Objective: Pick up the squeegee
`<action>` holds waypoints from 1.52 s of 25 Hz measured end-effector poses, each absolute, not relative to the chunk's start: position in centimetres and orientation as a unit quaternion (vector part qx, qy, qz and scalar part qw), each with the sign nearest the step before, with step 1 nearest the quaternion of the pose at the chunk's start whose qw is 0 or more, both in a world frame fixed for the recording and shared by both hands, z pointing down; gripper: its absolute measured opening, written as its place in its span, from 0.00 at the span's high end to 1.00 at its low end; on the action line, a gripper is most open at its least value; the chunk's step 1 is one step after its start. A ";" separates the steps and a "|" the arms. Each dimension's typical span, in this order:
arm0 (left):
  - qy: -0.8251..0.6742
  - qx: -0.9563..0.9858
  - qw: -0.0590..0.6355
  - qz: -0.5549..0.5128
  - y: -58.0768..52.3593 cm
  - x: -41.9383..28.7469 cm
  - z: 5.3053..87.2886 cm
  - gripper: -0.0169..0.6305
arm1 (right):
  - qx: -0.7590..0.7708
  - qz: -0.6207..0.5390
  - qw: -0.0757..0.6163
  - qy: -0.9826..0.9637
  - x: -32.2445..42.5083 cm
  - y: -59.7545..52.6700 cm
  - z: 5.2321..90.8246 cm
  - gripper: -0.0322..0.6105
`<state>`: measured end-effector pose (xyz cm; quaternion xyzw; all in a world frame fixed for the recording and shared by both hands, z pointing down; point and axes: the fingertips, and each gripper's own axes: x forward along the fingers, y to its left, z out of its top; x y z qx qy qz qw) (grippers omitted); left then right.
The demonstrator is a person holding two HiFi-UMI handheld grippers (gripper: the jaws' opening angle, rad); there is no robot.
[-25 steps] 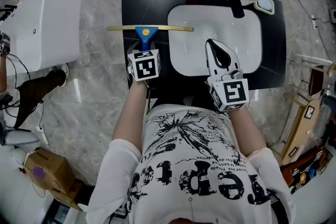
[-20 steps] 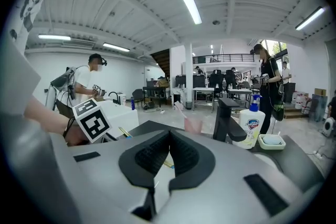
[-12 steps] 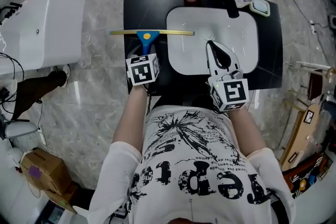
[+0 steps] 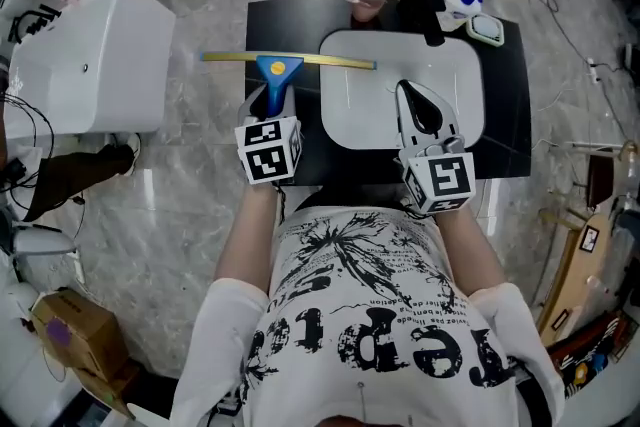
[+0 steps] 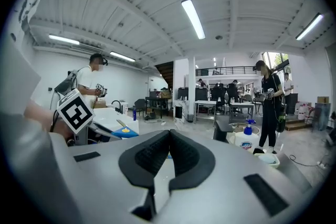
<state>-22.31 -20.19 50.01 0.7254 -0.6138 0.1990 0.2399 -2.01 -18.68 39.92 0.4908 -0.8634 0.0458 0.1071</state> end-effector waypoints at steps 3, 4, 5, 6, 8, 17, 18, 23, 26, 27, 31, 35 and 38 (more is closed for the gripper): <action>-0.620 0.736 0.210 0.172 -20.0 -22.5 46.5 0.76 | 0.494 0.031 0.092 -0.864 -2.0 -18.2 37.7 0.93; -0.622 0.740 0.199 0.163 -20.0 -22.6 45.2 0.76 | 0.497 0.026 0.084 -0.863 -1.9 -18.0 36.9 0.93; -0.624 0.743 0.187 0.155 -20.0 -22.6 43.9 0.76 | 0.500 0.023 0.075 -0.863 -1.8 -17.9 36.2 0.93; -0.626 0.746 0.173 0.148 -19.9 -22.7 42.6 0.76 | 0.501 0.021 0.067 -0.862 -1.6 -17.9 35.5 0.93; -0.629 0.751 0.145 0.135 -19.8 -22.7 40.1 0.76 | 0.501 0.013 0.058 -0.863 -1.6 -17.7 34.2 0.93; -0.629 0.773 0.035 0.071 -18.1 -23.1 30.5 0.76 | 0.487 -0.035 0.047 -0.872 -2.6 -16.4 30.0 0.93; -0.628 0.775 0.025 0.065 -17.9 -23.1 29.7 0.76 | 0.486 -0.038 0.044 -0.872 -2.7 -16.3 29.6 0.93; -0.626 0.779 -0.006 0.033 -17.2 -23.3 26.9 0.76 | 0.485 -0.059 0.024 -0.872 -2.6 -16.0 27.9 0.93; -0.625 0.780 -0.014 0.026 -17.0 -23.3 26.1 0.76 | 0.492 -0.074 0.013 -0.868 -2.4 -15.9 27.0 0.93; -0.624 0.781 -0.015 0.026 -17.1 -23.2 26.0 0.76 | 0.492 -0.076 0.012 -0.867 -2.4 -15.9 26.8 0.93; -0.618 0.785 -0.015 0.028 -17.2 -23.0 26.2 0.76 | 0.485 -0.074 0.021 -0.871 -2.8 -15.8 27.1 0.93; -0.615 0.788 -0.009 0.032 -16.8 -22.8 26.9 0.76 | 0.480 -0.065 0.029 -0.874 -3.0 -15.3 27.8 0.93; -0.614 0.789 -0.006 0.033 -16.8 -22.7 27.1 0.76 | 0.471 -0.068 0.030 -0.879 -3.2 -15.3 28.0 0.93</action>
